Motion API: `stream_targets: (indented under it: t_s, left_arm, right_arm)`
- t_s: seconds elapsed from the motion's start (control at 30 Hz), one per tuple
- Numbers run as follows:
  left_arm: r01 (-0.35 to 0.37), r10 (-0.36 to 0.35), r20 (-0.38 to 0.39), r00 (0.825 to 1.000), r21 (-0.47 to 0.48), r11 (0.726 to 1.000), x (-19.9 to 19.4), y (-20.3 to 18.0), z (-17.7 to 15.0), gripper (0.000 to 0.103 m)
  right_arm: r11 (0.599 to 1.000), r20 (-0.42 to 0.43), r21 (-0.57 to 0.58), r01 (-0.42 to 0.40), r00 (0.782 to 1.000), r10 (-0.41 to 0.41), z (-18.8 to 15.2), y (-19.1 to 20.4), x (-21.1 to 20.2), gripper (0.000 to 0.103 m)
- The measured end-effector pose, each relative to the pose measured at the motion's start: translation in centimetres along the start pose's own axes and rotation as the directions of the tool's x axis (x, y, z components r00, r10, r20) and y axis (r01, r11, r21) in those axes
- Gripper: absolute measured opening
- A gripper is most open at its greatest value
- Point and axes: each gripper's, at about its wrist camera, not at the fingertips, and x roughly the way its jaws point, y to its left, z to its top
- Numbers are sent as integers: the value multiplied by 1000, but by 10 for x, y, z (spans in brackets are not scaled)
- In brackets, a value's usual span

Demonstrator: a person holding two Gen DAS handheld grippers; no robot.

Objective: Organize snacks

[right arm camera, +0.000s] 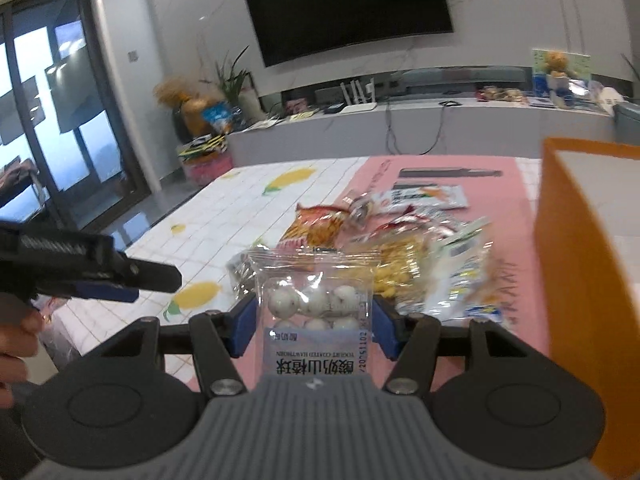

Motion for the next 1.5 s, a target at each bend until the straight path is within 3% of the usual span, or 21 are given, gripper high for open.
stream_targets:
  t_s: [0.3, 0.57, 0.8, 0.9, 1.03, 1.2, 1.3, 1.4, 1.5]
  left_arm:
    - [60, -61, 14, 998, 41, 997, 1, -16, -4, 89]
    - [105, -114, 49, 992, 155, 982, 17, -43, 7, 89]
    - [152, -162, 22, 987, 244, 958, 48, -71, 21, 89]
    - [191, -207, -2, 978, 399, 897, 59, -89, 26, 89]
    - [247, -288, -38, 957, 626, 740, 72, -104, 28, 90]
    - [342, -353, -154, 923, 750, 567, 93, -106, 26, 94]
    - [318, -335, -157, 929, 800, 508, 103, -108, 17, 95]
    - [294, -299, -163, 940, 832, 470, 109, -114, 9, 95]
    - [236, -284, -119, 951, 872, 428, 105, -122, -8, 95]
  right_arm:
    - [984, 65, -42, 175, 983, -172, 3, -25, -57, 58]
    - [982, 17, 18, 191, 981, -191, -2, -46, -53, 58]
    - [986, 5, -28, 166, 986, -166, -4, -37, -47, 59]
    - [986, -5, -43, 163, 987, -163, -5, -36, -44, 59]
    - [987, -15, -46, 153, 988, -154, -7, -36, -44, 59]
    - [987, -19, -62, 146, 989, -148, -6, -33, -45, 59]
    - [986, -23, -67, 150, 988, -152, -5, -33, -44, 59]
    - [985, -25, -75, 158, 987, -160, -5, -32, -43, 59]
    - [984, -26, -79, 162, 986, -165, -5, -31, -43, 59]
